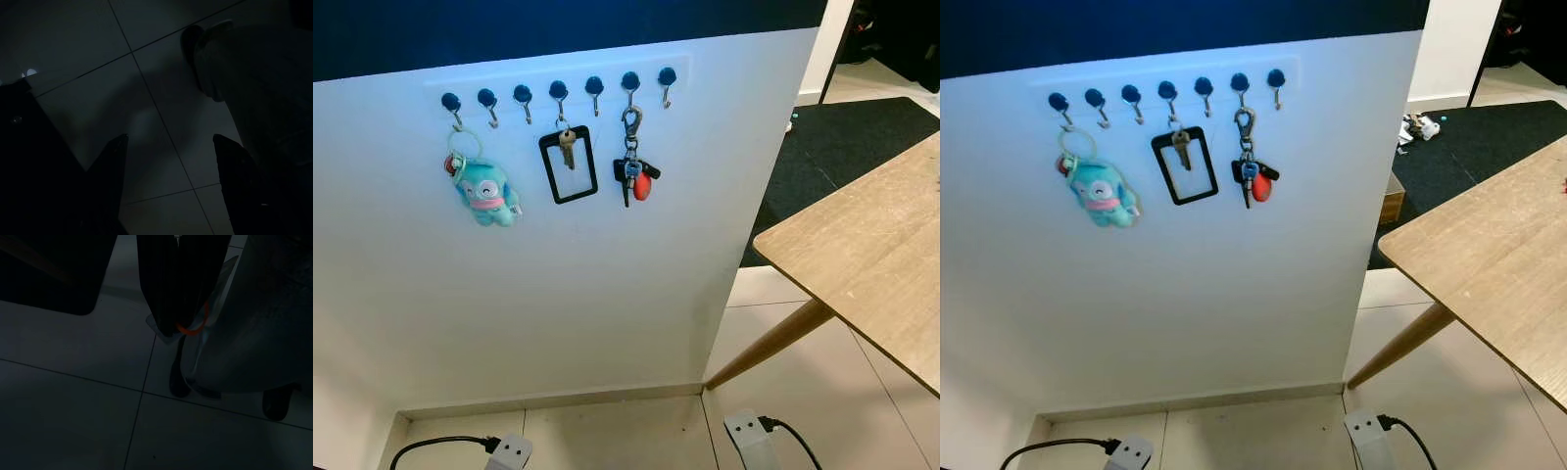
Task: Hang keys on a hook
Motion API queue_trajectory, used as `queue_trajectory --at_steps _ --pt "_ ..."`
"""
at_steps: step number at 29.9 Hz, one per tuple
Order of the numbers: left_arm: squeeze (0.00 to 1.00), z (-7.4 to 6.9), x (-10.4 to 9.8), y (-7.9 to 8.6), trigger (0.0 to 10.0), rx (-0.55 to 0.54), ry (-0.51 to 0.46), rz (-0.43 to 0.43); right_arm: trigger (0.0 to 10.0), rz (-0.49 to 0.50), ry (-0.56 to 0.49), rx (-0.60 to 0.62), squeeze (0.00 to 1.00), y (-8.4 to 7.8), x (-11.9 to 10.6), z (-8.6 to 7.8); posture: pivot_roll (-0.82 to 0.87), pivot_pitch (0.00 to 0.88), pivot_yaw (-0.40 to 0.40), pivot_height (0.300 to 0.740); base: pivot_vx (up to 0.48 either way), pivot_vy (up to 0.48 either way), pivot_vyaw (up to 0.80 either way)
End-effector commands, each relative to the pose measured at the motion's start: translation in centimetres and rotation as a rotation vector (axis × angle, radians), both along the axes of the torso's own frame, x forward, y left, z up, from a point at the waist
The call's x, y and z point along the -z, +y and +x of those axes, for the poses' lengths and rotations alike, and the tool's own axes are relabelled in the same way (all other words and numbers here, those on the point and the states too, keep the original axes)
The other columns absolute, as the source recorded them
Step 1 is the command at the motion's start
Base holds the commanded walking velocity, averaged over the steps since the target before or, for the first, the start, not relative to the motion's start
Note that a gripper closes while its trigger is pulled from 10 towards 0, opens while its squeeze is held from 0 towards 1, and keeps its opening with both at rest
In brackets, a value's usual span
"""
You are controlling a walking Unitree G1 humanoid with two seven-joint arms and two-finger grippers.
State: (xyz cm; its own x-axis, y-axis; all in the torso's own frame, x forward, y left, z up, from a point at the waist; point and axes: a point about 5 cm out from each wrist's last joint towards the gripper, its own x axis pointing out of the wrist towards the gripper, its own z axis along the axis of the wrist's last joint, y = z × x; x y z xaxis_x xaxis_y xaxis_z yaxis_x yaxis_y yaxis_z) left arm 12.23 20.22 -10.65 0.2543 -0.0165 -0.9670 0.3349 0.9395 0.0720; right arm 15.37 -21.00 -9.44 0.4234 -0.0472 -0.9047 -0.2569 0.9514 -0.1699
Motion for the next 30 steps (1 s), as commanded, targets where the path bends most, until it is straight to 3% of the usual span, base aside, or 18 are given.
queue_trajectory --at_steps 1,4,6,8,14,17,21,22,24,25,26,30 --pt "0.00 -0.4 0.2 -0.2 10.0 0.008 0.011 0.001 10.0 0.007 0.003 -0.006 0.00 0.4 0.1 0.0 -0.09 0.032 0.079 0.740 0.000 0.000 0.00" --pt "0.00 -0.5 0.2 -0.1 10.0 -0.017 0.005 -0.001 10.0 0.008 -0.006 0.004 0.00 0.5 0.0 0.1 -0.09 0.034 0.082 0.740 0.000 0.000 0.00" --pt "0.00 -0.6 0.2 0.0 10.0 -0.124 -0.024 -0.012 10.0 0.010 -0.052 0.033 0.00 -0.1 -0.4 0.9 -0.09 0.038 0.083 0.740 0.000 0.000 0.00" --pt "0.00 -0.6 0.2 0.0 10.0 -0.154 -0.033 -0.014 10.0 0.009 -0.064 0.035 0.00 -0.3 -0.5 1.1 -0.09 0.038 0.083 0.740 0.000 0.000 0.00" --pt "0.00 -0.1 0.0 0.2 10.0 -0.285 -0.145 -0.015 10.0 0.075 -0.216 0.030 0.00 -0.2 -2.5 4.8 -0.08 0.045 0.082 0.740 0.000 0.000 0.00" --pt "0.00 0.1 -0.1 0.3 10.0 -0.308 -0.183 0.003 10.0 0.107 -0.249 -0.086 0.00 0.6 -3.4 6.5 -0.08 0.044 0.078 0.740 0.000 0.000 0.00" --pt "0.00 0.3 -0.2 0.3 10.0 -0.338 -0.217 -0.008 10.0 0.163 -0.275 -0.134 0.00 1.3 -4.1 7.6 -0.08 0.042 0.076 0.740 0.000 0.000 0.00" --pt "0.00 3.0 -1.9 3.5 10.0 -0.361 -0.299 -0.005 10.0 0.212 -0.304 -0.161 0.00 1.8 -4.7 8.4 -0.08 0.042 0.076 0.740 0.000 0.000 0.00" --pt "0.00 6.5 -4.9 7.5 10.0 -0.391 -0.433 -0.008 10.0 0.300 -0.350 -0.198 0.00 2.7 -5.7 9.7 -0.08 0.042 0.076 0.740 0.000 0.000 0.00" --pt "0.00 6.5 -4.9 7.5 10.0 -0.391 -0.433 -0.008 10.0 0.300 -0.350 -0.198 0.00 2.7 -5.7 9.7 -0.08 0.042 0.076 0.740 0.000 0.000 0.00" --pt "0.00 7.7 -6.1 8.6 10.0 -0.415 -0.502 -0.035 10.0 0.349 -0.373 -0.215 0.00 3.1 -6.3 10.3 -0.07 0.046 0.071 0.740 0.000 0.000 0.00" --pt "0.00 9.2 -7.5 9.2 10.0 -0.429 -0.603 -0.088 10.0 0.444 -0.416 -0.227 0.00 3.6 -7.4 11.4 -0.07 0.047 0.073 0.740 0.000 0.000 0.00"
